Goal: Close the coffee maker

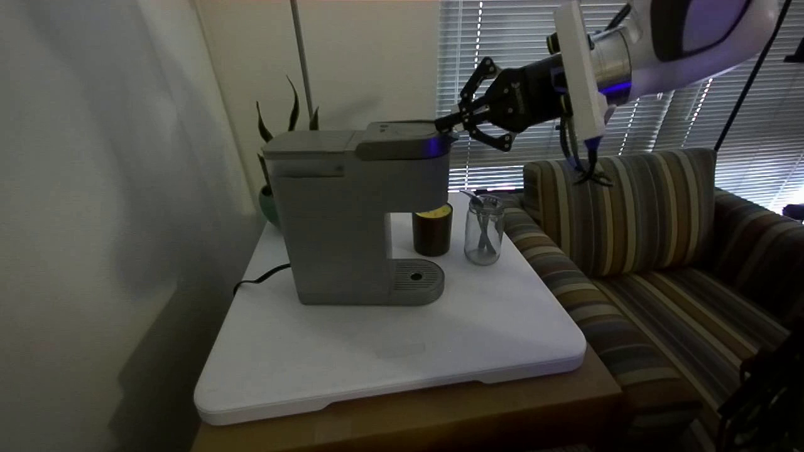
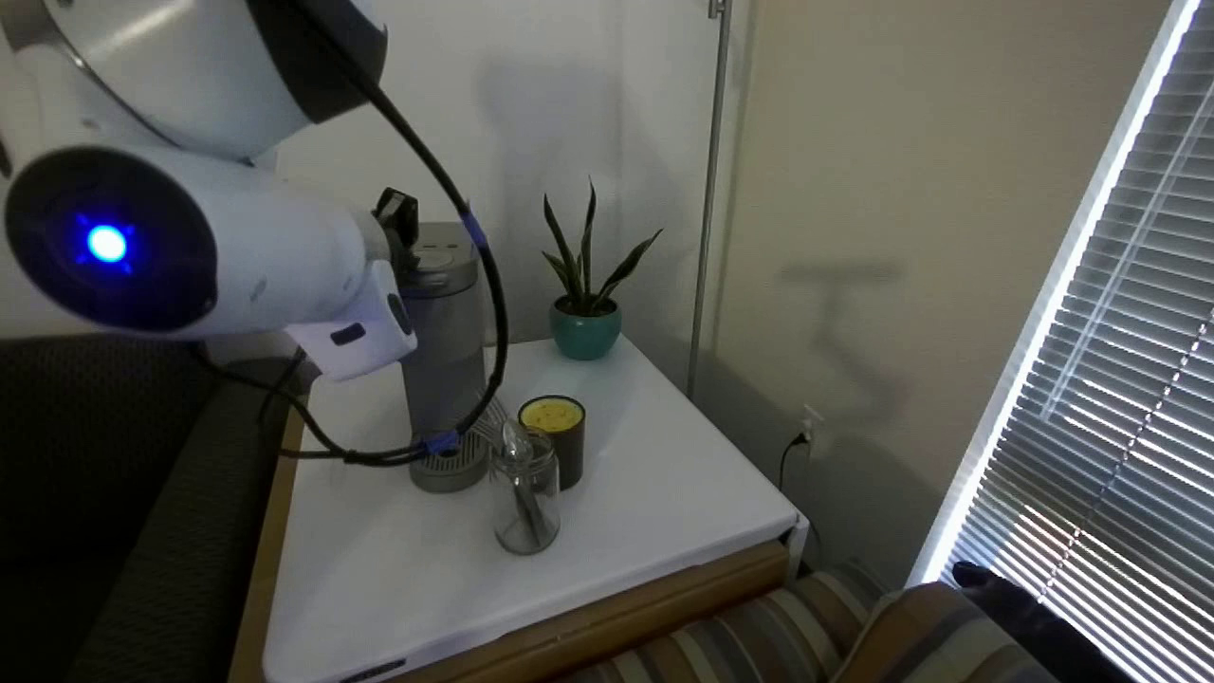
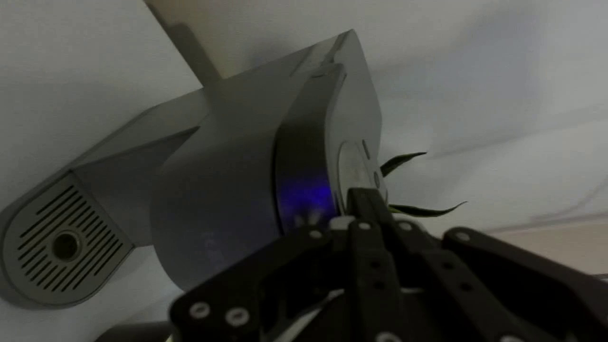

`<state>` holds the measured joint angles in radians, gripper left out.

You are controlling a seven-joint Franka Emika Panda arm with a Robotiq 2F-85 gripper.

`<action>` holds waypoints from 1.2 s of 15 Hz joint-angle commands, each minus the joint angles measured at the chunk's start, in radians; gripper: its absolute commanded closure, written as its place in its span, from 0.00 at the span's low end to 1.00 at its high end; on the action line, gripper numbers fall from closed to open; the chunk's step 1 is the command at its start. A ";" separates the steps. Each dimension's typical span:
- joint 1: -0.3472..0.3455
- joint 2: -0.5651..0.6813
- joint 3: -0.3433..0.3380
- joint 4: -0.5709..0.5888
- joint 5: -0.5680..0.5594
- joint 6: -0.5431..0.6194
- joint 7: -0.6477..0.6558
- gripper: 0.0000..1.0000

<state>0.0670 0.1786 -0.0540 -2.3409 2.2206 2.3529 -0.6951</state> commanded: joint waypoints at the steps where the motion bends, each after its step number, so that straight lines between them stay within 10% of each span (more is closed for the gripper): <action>1: -0.046 0.082 -0.017 -0.051 0.120 -0.266 -0.137 1.00; 7: -0.063 0.176 -0.040 -0.058 0.091 -0.495 -0.161 1.00; 18: -0.051 0.194 -0.044 -0.060 0.083 -0.466 -0.137 1.00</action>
<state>0.0097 0.3231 -0.0991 -2.3993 2.3180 1.8651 -0.8288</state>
